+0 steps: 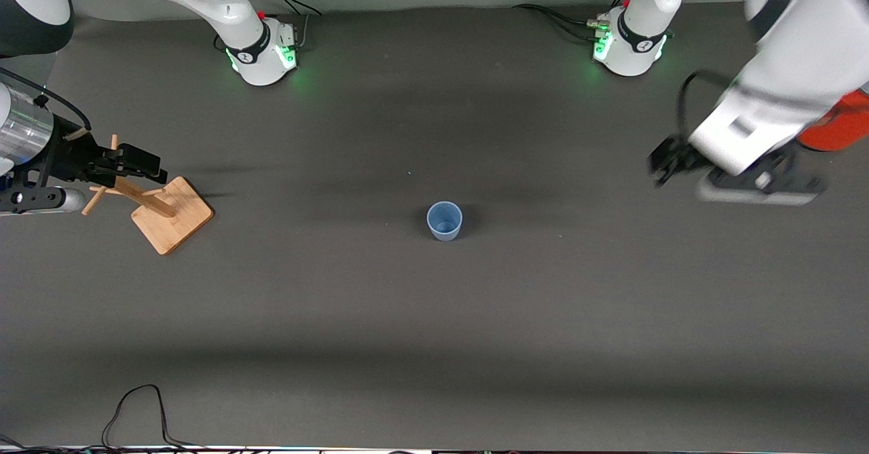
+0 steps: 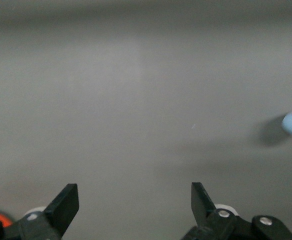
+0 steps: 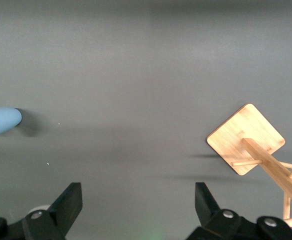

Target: Rotate and upright cup with both arms

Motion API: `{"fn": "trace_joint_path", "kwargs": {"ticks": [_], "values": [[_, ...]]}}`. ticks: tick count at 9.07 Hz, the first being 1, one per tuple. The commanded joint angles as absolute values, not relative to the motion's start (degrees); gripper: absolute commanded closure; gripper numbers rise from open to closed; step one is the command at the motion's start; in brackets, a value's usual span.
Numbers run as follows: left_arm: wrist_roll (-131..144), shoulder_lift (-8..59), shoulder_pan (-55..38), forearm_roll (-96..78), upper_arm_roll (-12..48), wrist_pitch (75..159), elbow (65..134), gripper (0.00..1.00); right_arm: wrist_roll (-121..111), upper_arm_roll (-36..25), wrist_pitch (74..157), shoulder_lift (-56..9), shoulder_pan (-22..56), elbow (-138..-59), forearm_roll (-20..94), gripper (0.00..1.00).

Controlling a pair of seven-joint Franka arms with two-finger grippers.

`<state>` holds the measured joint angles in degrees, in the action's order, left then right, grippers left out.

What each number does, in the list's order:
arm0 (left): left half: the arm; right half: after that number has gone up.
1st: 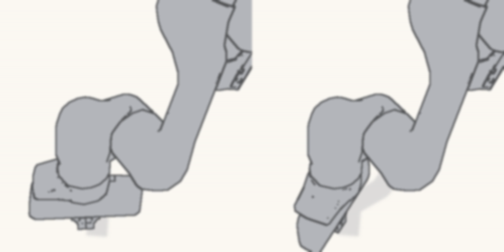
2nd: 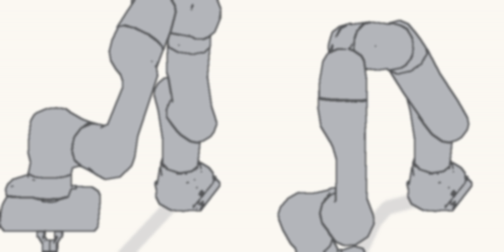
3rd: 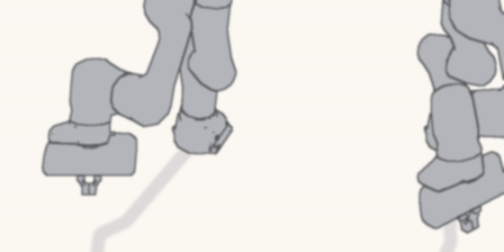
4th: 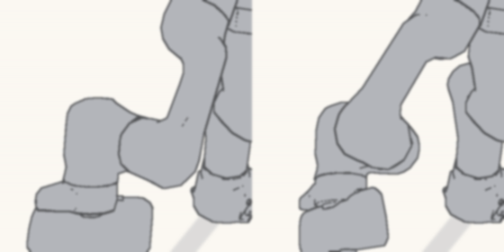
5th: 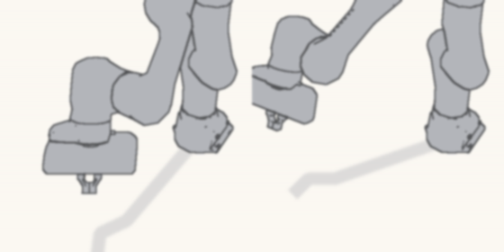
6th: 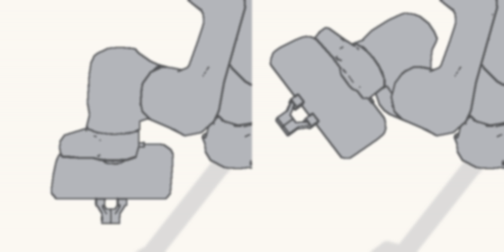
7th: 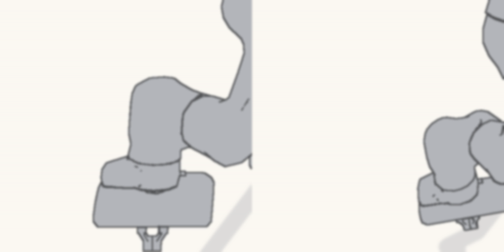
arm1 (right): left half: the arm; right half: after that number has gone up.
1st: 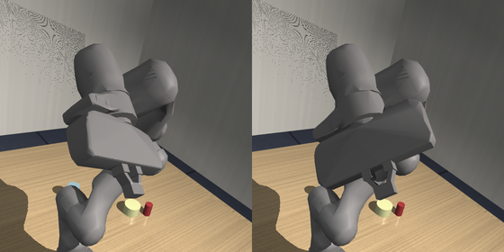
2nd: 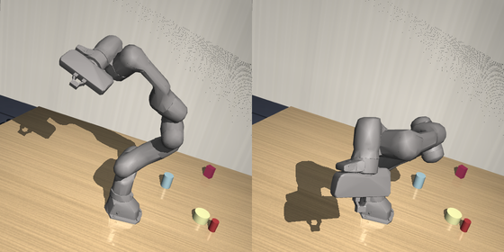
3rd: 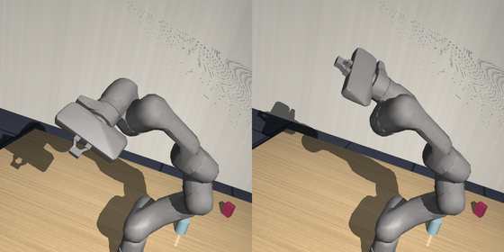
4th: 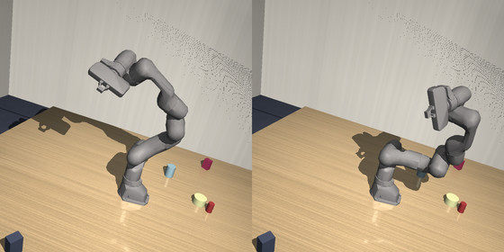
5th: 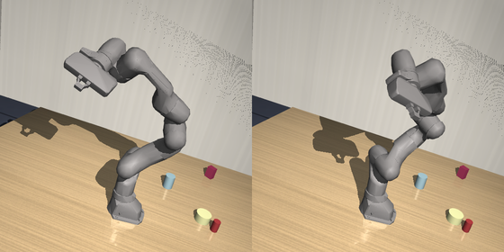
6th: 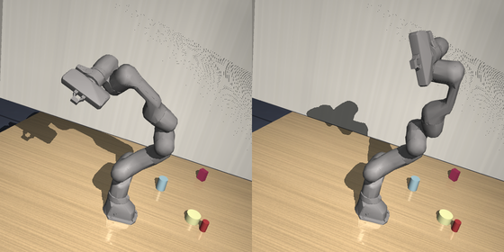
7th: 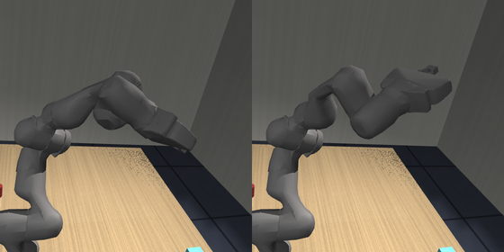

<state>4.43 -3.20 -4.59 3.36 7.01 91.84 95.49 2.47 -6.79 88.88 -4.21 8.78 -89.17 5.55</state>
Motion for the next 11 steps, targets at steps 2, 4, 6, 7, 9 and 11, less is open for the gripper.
{"fn": "trace_joint_path", "kwargs": {"ticks": [2, 4, 6, 7, 9, 11], "values": [[-2.5, -11.9, -1.4, 0.5, 7.2, 91.4, 104.3, 0.00, 3.6, -7.5, 89.2, -3.4, 9.7, -89.5, 5.3, 0.00], [-2.9, -11.9, -1.6, -1.5, 6.4, 93.9, 105.4, 0.00, 3.5, -7.5, 88.9, -3.3, 9.7, -89.5, 5.3, 0.00], [-2.9, -11.7, -1.8, -1.6, 6.3, 94.3, 105.4, 0.00, 3.5, -7.5, 88.9, -3.3, 9.7, -89.5, 5.3, 0.00], [-2.7, -11.6, -1.9, -1.6, 6.3, 94.3, 105.3, 0.00, 3.5, -7.5, 88.9, -3.3, 9.7, -89.5, 5.3, 0.00], [-2.7, -10.8, -1.8, -1.5, 6.4, 94.2, 104.9, 0.00, 3.5, -7.5, 88.9, -3.4, 9.7, -89.1, 5.2, 0.00], [-2.6, -9.8, -2.0, -1.1, 6.5, 94.3, 104.8, 0.00, 3.5, -7.6, 88.8, -3.5, 9.6, -89.4, 5.3, 0.00]]}}
